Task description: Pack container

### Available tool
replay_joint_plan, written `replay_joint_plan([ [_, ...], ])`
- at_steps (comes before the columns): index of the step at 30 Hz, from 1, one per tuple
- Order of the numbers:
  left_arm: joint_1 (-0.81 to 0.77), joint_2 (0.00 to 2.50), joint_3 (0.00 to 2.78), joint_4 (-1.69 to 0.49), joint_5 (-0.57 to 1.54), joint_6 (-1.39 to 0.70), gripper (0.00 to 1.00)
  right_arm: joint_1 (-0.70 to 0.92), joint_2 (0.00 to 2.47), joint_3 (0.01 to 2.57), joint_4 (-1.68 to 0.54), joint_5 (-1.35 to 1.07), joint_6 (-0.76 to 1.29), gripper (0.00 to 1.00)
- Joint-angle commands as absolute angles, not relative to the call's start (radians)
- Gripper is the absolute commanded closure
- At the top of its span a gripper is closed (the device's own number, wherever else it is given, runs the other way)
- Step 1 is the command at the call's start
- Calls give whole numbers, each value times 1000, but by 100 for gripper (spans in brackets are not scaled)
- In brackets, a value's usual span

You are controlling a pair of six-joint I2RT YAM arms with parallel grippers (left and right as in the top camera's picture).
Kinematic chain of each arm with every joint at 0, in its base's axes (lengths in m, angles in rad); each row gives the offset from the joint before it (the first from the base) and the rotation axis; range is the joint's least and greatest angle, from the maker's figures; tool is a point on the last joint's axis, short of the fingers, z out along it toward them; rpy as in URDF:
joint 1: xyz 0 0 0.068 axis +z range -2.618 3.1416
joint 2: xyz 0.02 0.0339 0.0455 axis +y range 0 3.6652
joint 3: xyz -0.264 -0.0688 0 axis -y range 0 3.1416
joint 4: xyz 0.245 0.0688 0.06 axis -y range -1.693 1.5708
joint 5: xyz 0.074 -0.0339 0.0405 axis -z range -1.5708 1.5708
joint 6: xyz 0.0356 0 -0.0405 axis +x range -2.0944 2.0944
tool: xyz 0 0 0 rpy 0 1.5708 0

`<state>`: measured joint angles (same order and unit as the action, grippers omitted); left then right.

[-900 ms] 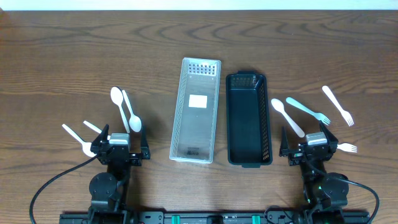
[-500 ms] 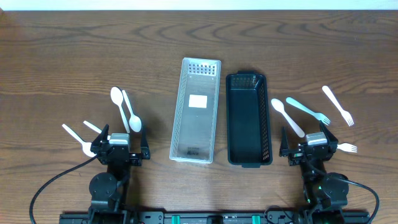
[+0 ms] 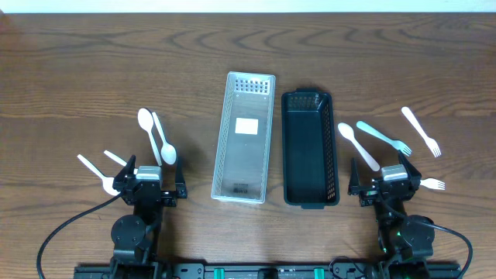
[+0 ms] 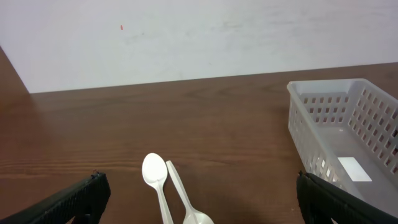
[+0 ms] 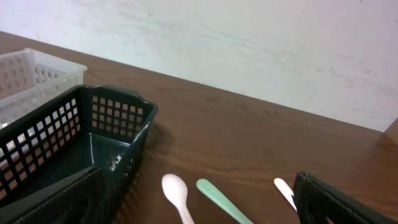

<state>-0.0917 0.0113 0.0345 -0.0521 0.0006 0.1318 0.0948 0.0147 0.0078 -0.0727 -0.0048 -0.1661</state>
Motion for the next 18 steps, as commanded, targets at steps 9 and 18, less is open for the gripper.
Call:
replay_joint_plan([
  [9, -90, 6, 6, -73, -18, 138, 2, 95, 12, 10, -82, -11, -173, 1],
  [18, -90, 6, 6, -73, -18, 138, 2, 95, 12, 10, -56, -10, -176, 1],
])
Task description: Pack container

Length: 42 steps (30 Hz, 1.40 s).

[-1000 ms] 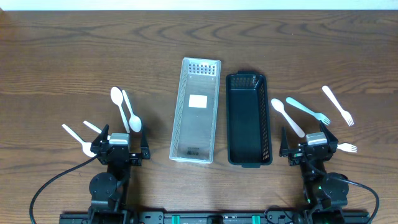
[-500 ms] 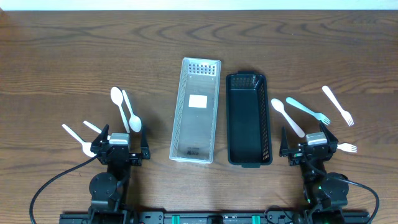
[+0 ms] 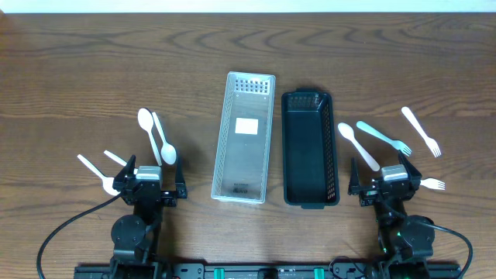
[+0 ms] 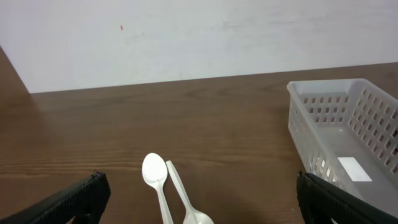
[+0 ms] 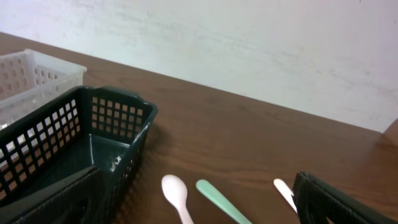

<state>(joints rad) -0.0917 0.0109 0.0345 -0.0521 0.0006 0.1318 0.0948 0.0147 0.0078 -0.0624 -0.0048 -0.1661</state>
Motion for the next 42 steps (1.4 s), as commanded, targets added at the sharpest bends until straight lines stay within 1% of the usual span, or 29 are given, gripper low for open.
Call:
replay_joint_plan([
  [1, -90, 6, 6, -73, -18, 138, 2, 95, 12, 10, -60, -13, -176, 1],
  [10, -90, 6, 6, -73, -18, 138, 2, 95, 12, 10, -78, -15, -154, 1],
  [12, -90, 6, 6, -73, -11, 135, 2, 95, 12, 10, -80, -15, -74, 1],
  [14, -90, 6, 6, -70, -11, 69, 2, 95, 14, 10, -83, -15, 63, 1],
  [16, -90, 12, 17, -80, -11, 1, 2, 95, 25, 10, -83, -14, 144, 1],
  [18, -90, 33, 57, -102, -11, -52, 2, 95, 45, 21, -91, -15, 184, 1],
  [21, -90, 105, 173, -135, -11, -54, 2, 95, 96, 76, -124, -15, 187, 1],
  [25, -90, 306, 406, -212, -11, -54, 2, 82, 242, 227, -205, -3, 186, 1],
  [28, -90, 493, 580, -286, -11, -54, 2, 65, 406, 392, -307, -10, 186, 1],
  [31, -90, 697, 779, -431, -10, -55, 2, 62, 577, 582, -452, -12, 186, 1],
  [37, -90, 1115, 1188, -871, 23, -54, 2, 62, 938, 994, -904, 4, 184, 1],
  [39, -90, 1219, 1262, -959, 24, -56, 2, 62, 1038, 1078, -969, -2, 183, 1],
  [42, -90, 1323, 1285, -1000, 40, -66, 2, 62, 1139, 1128, -991, -16, 183, 1],
])
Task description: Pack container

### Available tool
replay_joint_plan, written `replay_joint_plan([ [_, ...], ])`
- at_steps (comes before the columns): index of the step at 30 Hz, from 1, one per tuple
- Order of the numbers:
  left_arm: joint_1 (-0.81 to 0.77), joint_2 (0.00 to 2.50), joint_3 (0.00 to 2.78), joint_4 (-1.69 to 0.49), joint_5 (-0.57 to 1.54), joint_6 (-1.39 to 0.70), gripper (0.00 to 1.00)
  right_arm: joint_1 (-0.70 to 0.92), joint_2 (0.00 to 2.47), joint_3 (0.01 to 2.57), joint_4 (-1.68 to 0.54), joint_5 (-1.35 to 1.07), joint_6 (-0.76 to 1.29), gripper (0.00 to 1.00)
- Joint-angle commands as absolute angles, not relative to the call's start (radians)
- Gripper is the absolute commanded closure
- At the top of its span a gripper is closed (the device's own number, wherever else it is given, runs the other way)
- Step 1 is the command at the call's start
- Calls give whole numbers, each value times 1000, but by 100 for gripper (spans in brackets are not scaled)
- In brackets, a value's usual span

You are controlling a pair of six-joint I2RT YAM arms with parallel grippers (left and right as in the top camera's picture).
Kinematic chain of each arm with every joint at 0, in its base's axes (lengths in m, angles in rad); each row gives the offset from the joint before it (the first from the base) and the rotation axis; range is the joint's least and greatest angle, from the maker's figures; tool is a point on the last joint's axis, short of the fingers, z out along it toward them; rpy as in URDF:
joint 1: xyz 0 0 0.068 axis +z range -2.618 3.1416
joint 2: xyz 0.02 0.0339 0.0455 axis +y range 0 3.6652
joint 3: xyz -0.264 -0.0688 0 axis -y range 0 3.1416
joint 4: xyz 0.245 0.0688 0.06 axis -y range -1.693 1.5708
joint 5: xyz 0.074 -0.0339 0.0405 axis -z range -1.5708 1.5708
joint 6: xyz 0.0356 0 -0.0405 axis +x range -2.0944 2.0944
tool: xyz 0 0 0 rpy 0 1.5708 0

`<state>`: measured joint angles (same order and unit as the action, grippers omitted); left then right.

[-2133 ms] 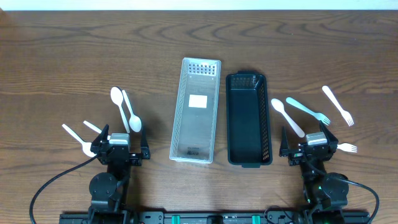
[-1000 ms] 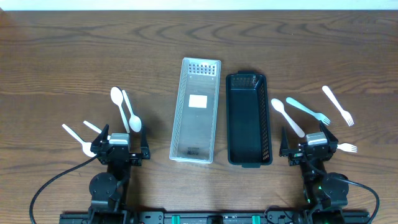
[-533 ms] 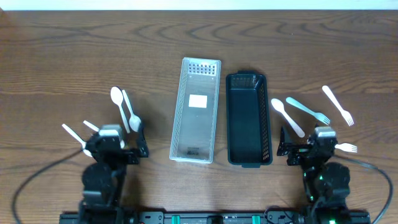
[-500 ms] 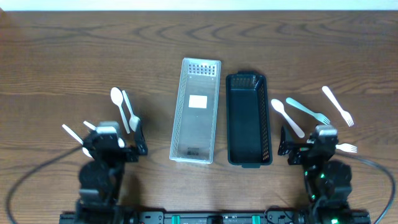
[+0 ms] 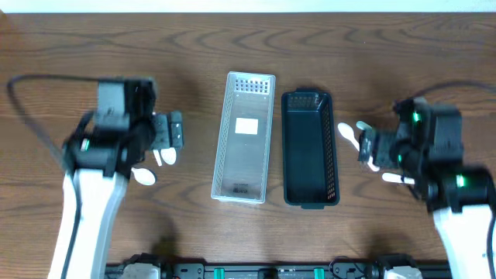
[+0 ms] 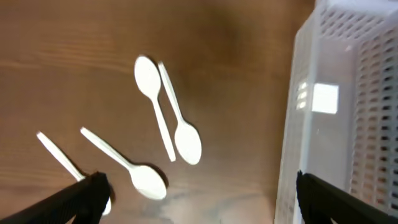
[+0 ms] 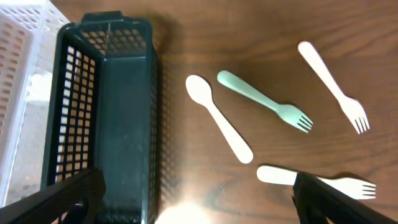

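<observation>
A white mesh basket (image 5: 244,138) and a black mesh basket (image 5: 310,147) lie side by side mid-table, both empty but for a label in the white one. Left of them lie white spoons (image 6: 154,99) (image 6: 180,127) (image 6: 134,173) and a thin white handle (image 6: 59,155). My left gripper (image 6: 199,200) hovers open above them, holding nothing. Right of the black basket (image 7: 106,112) lie a white spoon (image 7: 219,127), a green fork (image 7: 264,102) and two white forks (image 7: 333,87) (image 7: 317,180). My right gripper (image 7: 199,200) hangs open over the spot between basket and cutlery.
The wooden table (image 5: 248,54) runs wide behind the baskets. The white basket's wall (image 6: 298,112) stands close to the right of the left gripper. A black cable (image 5: 31,85) loops from the left arm at the far left.
Both arms have risen from their low rest at the table's front and now point down, the left over the spoons, the right over the forks and spoon. Both grippers stay open.
At both earlier moments the arms sat folded at the front edge, wrist cameras looking level across the table, grippers open. Nothing on the table moved. Now both grippers hover above their piles of cutlery.
</observation>
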<state>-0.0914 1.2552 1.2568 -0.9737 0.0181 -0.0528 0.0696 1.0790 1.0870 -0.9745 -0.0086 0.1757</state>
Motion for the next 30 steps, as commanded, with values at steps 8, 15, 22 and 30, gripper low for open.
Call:
replay_joint_plan([
  [8, -91, 1499, 1284, -1001, 106, -65, 21, 62, 1311, 1116, -979, -7, 183, 37],
  [15, -91, 1607, 1280, -998, 159, -65, 44, 63, 1466, 1115, -979, -9, 187, 64],
  [22, -103, 1675, 1280, -998, 202, -65, 74, 67, 1581, 1115, -974, -21, 213, 80],
  [30, -192, 1718, 1279, -986, 202, -65, 94, 68, 1650, 1115, -957, -135, 212, 87],
])
